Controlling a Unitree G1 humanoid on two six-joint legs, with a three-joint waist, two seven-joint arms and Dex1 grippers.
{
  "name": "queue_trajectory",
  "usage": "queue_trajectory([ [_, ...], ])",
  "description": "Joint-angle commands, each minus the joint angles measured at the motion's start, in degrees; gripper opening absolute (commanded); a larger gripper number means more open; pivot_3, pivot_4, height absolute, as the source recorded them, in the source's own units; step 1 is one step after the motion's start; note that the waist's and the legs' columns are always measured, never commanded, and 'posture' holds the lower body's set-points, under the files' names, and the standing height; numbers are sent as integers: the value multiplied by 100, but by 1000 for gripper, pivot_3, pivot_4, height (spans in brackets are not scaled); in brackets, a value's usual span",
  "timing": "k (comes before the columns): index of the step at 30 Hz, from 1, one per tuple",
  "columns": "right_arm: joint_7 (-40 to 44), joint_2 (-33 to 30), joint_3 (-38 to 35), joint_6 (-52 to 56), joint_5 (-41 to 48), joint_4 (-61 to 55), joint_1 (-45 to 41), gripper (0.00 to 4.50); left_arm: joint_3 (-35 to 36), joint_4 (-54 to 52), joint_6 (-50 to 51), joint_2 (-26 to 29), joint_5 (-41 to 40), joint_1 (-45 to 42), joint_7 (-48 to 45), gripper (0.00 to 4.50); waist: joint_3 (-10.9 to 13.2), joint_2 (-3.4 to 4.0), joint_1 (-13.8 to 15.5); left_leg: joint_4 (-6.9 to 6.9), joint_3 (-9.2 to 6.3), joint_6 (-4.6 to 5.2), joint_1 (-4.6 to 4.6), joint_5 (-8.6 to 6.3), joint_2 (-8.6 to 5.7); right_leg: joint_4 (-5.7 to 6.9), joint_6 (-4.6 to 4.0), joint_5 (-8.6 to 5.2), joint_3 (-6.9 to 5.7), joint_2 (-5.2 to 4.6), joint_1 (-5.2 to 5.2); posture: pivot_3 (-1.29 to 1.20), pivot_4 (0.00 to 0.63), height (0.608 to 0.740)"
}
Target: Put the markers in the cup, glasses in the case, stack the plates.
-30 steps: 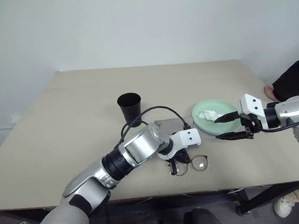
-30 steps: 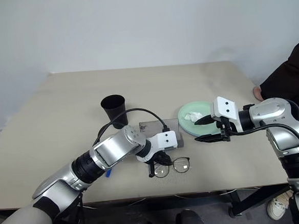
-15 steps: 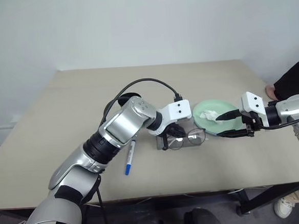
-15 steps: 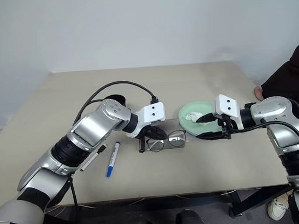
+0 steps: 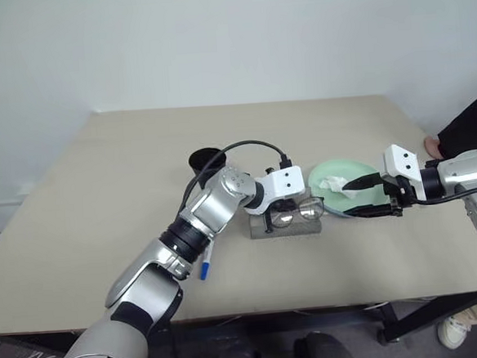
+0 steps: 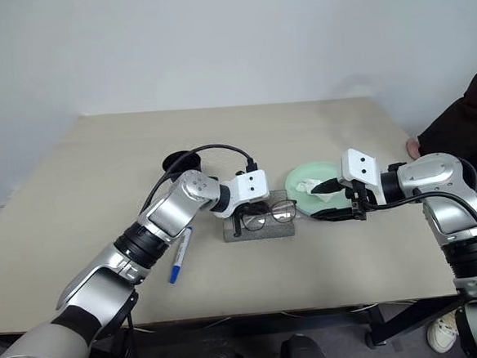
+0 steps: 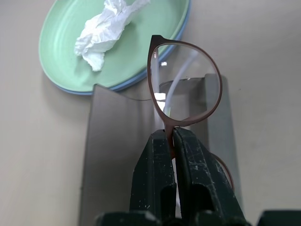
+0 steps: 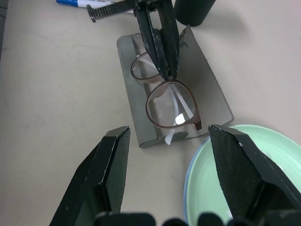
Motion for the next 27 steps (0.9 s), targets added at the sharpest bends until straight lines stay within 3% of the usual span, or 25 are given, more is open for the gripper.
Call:
queue_trajectory([
  [1,-44,-10,-101,-26,45,-86,-173,2883,10,223,-340,-4,301,12,-8,52,0,0,-3,0,1,0,0,0,0,-1,-1,2,1,0,1,0,0,709],
  [15,-99,15,-99,23,70,-182,-96,2883,420,1244,-980,-50,565,-437,-216,52,0,-1,0,0,5,13,0,7,0,-1,3,12,-4,1,1,0,0,709],
  [27,-123,20,-89,52,74,-232,-102,2883,229,615,-812,-217,783,157,-612,52,0,0,18,1,5,24,-10,0,-1,-13,9,16,-2,-5,-4,0,0,709],
])
